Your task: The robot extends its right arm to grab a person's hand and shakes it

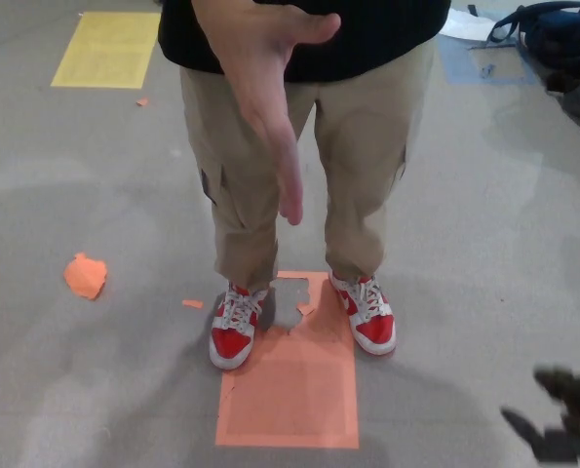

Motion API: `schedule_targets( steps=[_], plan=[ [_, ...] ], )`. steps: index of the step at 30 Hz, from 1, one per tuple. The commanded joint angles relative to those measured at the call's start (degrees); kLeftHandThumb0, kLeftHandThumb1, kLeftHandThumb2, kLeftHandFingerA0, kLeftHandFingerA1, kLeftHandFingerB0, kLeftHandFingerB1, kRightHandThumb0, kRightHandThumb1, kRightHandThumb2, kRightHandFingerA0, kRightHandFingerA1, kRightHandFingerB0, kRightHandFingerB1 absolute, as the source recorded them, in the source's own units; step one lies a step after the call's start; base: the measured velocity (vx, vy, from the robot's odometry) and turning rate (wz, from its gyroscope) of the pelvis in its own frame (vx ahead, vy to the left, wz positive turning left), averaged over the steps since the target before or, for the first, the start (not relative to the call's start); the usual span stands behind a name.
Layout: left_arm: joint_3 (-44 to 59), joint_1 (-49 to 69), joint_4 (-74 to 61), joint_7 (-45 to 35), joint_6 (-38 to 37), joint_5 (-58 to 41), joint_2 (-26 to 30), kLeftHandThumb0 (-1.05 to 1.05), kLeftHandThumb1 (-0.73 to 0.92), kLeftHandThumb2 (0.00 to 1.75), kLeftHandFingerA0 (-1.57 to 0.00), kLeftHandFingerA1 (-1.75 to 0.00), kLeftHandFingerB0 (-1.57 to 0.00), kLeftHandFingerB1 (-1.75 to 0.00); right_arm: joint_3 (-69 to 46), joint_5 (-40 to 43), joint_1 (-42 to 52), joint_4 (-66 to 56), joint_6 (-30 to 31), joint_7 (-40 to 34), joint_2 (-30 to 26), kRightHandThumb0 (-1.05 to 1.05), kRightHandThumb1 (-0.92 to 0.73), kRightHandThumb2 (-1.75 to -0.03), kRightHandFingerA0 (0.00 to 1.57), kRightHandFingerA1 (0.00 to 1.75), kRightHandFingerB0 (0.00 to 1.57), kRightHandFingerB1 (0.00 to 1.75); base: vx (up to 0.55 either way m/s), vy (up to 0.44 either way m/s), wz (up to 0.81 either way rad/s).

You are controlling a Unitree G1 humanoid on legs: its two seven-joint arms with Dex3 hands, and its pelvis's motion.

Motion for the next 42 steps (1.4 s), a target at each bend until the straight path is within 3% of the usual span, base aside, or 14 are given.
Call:
schedule_targets(
  steps=[1,3,5,17,18,19,20,21,25,28,31,32,33,42],
  plan=[
    [0.0,0.4,0.1,0.0,0.0,0.1,0.3,-0.51,0.86,0.65,-0.29,-0.36,-0.21,-0.31,0.6,-0.7,3.9,3.3,2.0,2.3,-0.7,-0.76,-0.83,-0.64,0.00,0.02,0.00,0.00,0.00,0.000,0.00],
    [0.7,0.4,0.1,-0.7,-0.8,-0.7,0.3,-0.50,0.86,0.65,-0.30,-0.37,-0.20,-0.31,3.1,-3.0,3.9,4.5,4.2,6.1,-1.2,-0.82,-0.92,-0.68,0.00,0.00,0.00,0.00,0.00,0.000,0.00],
    [0.6,0.2,0.1,0.1,-0.5,-0.3,0.5,-0.51,0.86,0.65,-0.33,-0.37,-0.23,-0.31,5.1,-4.5,3.9,4.8,2.9,8.5,-2.5,-0.81,-0.84,-1.18,0.00,0.15,0.00,0.16,0.00,0.000,0.00],
    [0.5,-1.0,0.5,0.5,0.3,-0.2,-0.4,-0.51,0.86,0.65,-0.29,-0.36,-0.22,-0.31,3.1,-3.0,3.1,4.4,4.3,9.1,-2.6,-0.86,-0.86,-1.15,0.00,0.10,0.00,0.09,0.00,0.000,0.00],
    [0.8,-1.5,0.5,0.3,0.4,-0.6,-0.8,-0.27,0.61,1.11,-0.09,-0.50,-0.08,-0.50,2.9,-3.0,2.7,4.4,4.3,9.3,-3.1,-0.91,-0.87,-1.16,0.00,0.07,0.00,0.06,0.00,0.000,0.00],
    [0.9,-2.0,0.6,0.2,0.6,-0.7,-1.0,-0.27,0.62,1.11,-0.08,-0.50,-0.07,-0.50,2.9,-3.2,2.2,4.6,4.7,9.3,-3.3,-0.93,-0.87,-1.16,0.00,0.06,0.00,0.05,0.00,0.000,0.00],
    [0.8,-2.1,0.7,0.1,0.6,-0.5,-1.0,-0.27,0.62,1.11,-0.08,-0.50,-0.07,-0.50,3.2,-3.5,2.1,4.6,5.0,9.1,-3.3,-0.93,-0.87,-1.16,0.00,0.06,0.00,0.05,0.00,0.000,0.00],
    [0.9,-1.4,0.6,0.2,0.2,-0.6,-1.0,-0.51,0.86,0.65,-0.29,-0.37,-0.20,-0.31,2.9,-3.3,2.7,4.6,4.7,9.2,-3.3,-0.87,-0.83,-1.15,0.00,0.10,0.00,0.09,0.00,0.000,0.00],
    [1.7,-1.7,0.9,-0.6,0.3,-1.3,-1.0,-0.51,0.85,0.65,-0.29,-0.37,-0.20,-0.31,1.7,-2.5,2.1,4.7,5.8,9.6,-3.0,-0.95,-0.86,-1.12,0.00,0.02,0.00,0.00,0.00,0.000,0.00],
    [1.7,-1.3,1.0,-0.5,0.1,-0.9,-0.9,-0.27,0.61,1.10,-0.10,-0.51,-0.09,-0.50,2.1,-3.3,2.9,4.6,5.7,8.8,-2.7,-0.92,-0.86,-1.11,0.00,0.04,0.00,0.02,0.00,0.000,0.00],
    [1.6,-1.6,1.3,0.1,-0.1,-0.5,-1.1,-0.26,0.62,1.11,-0.10,-0.51,-0.09,-0.50,1.9,-3.3,3.2,4.6,5.3,8.9,-2.9,-0.85,-0.81,-1.09,0.00,0.10,0.00,0.09,0.00,0.000,0.00],
    [1.5,-1.6,1.3,0.3,0.0,-0.4,-1.2,-0.48,0.85,0.65,-0.28,-0.36,-0.22,-0.32,1.7,-3.1,3.3,4.6,5.2,8.7,-3.0,-0.89,-0.83,-1.09,0.00,0.06,0.00,0.04,0.00,0.000,0.00],
    [1.6,-1.7,1.2,0.3,0.1,-0.5,-1.2,-0.26,0.62,1.11,-0.10,-0.51,-0.09,-0.50,1.5,-3.0,3.3,4.6,5.2,8.3,-3.0,-0.88,-0.81,-1.08,0.00,0.07,0.00,0.05,0.00,0.000,0.00],
    [1.8,-2.0,0.9,-0.1,0.5,-0.6,-0.6,-0.25,0.63,1.11,-0.09,-0.50,-0.08,-0.50,1.0,-3.0,3.4,4.3,5.0,8.6,-2.8,-0.90,-0.85,-1.11,0.00,0.06,0.00,0.03,0.00,0.000,0.00]
  ],
)
